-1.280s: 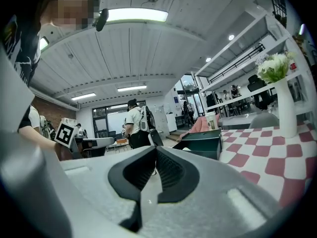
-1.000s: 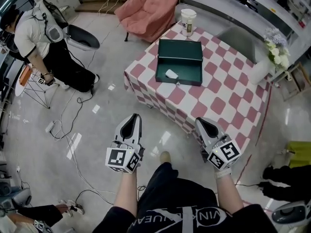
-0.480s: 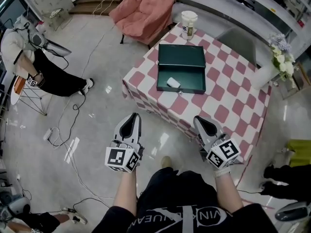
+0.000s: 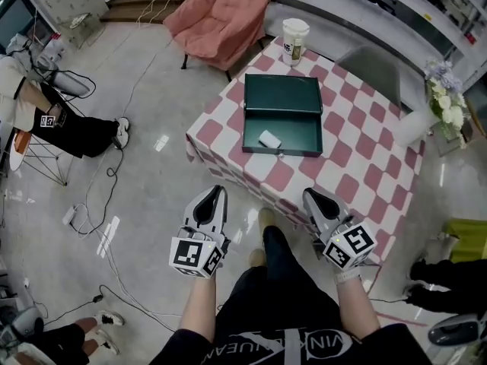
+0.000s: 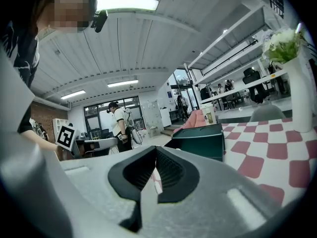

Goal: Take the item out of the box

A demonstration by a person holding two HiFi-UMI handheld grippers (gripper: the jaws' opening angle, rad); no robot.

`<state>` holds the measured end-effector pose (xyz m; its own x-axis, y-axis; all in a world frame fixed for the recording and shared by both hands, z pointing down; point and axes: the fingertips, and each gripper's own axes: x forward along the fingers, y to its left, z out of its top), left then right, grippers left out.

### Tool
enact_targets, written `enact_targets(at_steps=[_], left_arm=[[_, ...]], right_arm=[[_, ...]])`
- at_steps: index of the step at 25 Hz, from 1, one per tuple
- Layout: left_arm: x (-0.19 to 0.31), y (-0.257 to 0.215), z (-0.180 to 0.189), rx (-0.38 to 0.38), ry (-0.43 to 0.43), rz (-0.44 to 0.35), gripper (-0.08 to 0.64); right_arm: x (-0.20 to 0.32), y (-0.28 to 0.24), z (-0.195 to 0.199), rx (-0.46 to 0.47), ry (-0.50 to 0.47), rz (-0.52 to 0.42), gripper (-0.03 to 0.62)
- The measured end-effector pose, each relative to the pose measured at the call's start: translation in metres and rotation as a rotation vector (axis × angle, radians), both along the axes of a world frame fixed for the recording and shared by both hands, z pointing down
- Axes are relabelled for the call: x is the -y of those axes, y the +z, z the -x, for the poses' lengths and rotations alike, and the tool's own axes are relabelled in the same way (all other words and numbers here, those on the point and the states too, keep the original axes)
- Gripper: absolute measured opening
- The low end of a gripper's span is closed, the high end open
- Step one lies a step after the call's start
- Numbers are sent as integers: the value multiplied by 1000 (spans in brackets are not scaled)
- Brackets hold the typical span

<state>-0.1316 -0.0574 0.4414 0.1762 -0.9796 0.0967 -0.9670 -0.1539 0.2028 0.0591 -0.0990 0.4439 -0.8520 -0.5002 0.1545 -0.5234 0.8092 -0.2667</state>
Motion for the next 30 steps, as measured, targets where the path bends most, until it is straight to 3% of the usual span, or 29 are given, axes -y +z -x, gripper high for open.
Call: enact_targets(at_steps=[12, 23, 30], left_arm=[[59, 7, 13, 7, 28, 16, 29], [112, 18, 20, 6, 73, 43, 29], [133, 35, 16, 66, 124, 90, 29]], right_arm=[[62, 2, 49, -97, -90, -1, 6], [107, 27, 86, -315, -186, 29, 6], [134, 50, 94, -449, -233, 123, 6]])
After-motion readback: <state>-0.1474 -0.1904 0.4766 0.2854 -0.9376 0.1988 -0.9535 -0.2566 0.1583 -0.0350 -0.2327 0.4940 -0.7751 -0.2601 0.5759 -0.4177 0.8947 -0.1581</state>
